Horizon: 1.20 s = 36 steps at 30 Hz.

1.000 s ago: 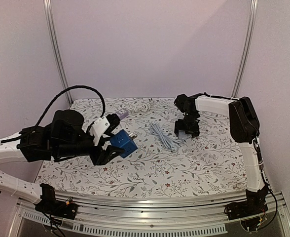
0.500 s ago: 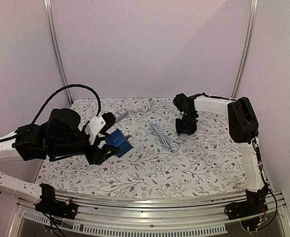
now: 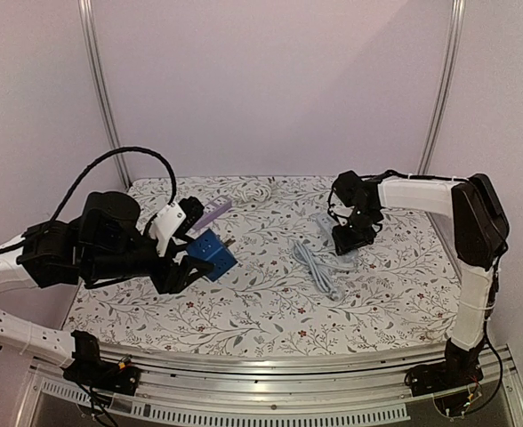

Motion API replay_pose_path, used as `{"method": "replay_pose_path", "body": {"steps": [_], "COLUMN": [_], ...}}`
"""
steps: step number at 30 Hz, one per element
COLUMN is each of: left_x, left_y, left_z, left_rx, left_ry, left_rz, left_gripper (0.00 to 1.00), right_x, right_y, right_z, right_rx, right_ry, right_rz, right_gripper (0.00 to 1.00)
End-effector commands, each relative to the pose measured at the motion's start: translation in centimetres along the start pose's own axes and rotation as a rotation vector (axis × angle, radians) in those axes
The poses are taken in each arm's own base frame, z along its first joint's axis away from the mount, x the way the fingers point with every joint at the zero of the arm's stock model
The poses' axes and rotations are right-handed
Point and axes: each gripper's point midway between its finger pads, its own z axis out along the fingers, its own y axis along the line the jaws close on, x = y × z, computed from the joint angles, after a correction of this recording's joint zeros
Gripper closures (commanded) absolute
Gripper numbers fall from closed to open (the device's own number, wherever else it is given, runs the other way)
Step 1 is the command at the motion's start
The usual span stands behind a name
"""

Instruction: Insert the plug

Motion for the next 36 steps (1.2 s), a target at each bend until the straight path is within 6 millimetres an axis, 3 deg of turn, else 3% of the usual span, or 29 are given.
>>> {"method": "replay_pose_path", "body": {"steps": [1,6,10,15,20,26,31,36], "left_x": [-1.9,-2.7,-3.1,-3.0,-2.5,-1.9,-0.9,-0.8], "left_y": [-0.5,-1.0,-0.7,0.4,1.8,3.1,4.4,4.5], "left_z": [-0.2,0.4,0.2,-0.3,-1.2,-2.1,-1.6,-0.3], "left_rx": [0.026,0.046,0.036,0.017,-0.022,-0.075,-0.117,-0.103], "left_ry": [-0.034,-0.030,-0.045,-0.050,-0.043,-0.042,-0.007,0.023], "left_rz": [-0.035,-0.047,-0.065,-0.120,-0.162,-0.215,-0.284,-0.336], "left_gripper": [0.62,0.62,0.62,0.62,0.63,0.63,0.62,0.63], "right_x": [-0.9,0.2,0.2,0.4,-0.6,-0.7,0.9,1.1], "right_y": [3.4,6.4,9.0,12.1,12.9,15.0,17.2,16.8], "right_z": [-4.9,-7.3,-7.9,-5.3,-3.2,-2.3,-0.6,1.8], "right_rx": [-0.150,-0.234,-0.278,-0.293,-0.275,-0.341,-0.337,-0.224], "right_ry": [-0.190,-0.278,-0.311,-0.261,-0.257,-0.267,-0.236,-0.218], "right_rz": [-0.263,-0.540,-0.676,-0.813,-0.894,-0.925,-0.952,-0.972], "right_gripper": [0.95,0.95,0.96,0.98,0.99,0.97,0.72,0.68]}}
